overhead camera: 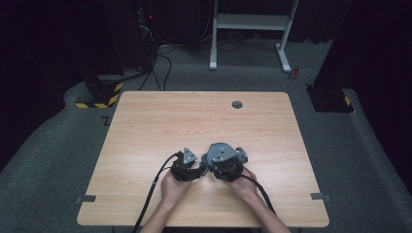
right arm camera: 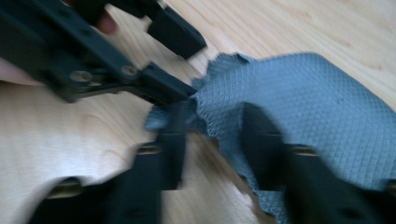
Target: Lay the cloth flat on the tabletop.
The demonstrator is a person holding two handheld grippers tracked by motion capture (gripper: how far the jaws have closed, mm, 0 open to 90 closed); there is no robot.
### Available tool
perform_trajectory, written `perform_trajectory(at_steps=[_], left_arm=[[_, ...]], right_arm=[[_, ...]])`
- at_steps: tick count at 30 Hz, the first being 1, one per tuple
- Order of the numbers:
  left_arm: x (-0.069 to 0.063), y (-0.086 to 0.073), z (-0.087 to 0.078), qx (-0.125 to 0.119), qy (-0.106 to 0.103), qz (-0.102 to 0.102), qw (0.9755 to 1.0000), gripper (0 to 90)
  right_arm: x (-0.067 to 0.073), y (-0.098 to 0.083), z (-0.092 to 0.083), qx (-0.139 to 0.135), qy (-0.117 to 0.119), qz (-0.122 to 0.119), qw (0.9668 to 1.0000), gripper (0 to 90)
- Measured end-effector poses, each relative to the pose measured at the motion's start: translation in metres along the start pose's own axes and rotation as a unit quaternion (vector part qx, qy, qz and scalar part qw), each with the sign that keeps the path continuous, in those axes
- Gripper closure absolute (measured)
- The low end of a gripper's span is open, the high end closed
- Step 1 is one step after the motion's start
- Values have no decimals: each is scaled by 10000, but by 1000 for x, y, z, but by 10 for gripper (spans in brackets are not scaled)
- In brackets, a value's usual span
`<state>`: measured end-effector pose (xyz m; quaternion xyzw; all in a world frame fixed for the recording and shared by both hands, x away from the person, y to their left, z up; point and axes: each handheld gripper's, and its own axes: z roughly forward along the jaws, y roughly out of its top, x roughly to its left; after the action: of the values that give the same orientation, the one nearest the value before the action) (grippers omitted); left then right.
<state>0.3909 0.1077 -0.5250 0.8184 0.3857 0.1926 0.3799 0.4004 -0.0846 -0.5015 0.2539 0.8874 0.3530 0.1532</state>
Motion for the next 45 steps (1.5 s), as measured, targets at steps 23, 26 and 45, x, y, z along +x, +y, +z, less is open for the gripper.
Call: perform_trajectory(at_steps=[23,26,45], left_arm=[[-2,74,6,-340,-378,442,9977,877],[7,80,7,-326,-307,226,9987,880],[34,84,33,33,-38,-373,9993,877]], right_arm=[[-37,12,-47,-833,61,533,9951,706],[-36,-3,-58,-861,-184,507,9948,646],[-51,-30,-61,-734,-356,727,9940,898]])
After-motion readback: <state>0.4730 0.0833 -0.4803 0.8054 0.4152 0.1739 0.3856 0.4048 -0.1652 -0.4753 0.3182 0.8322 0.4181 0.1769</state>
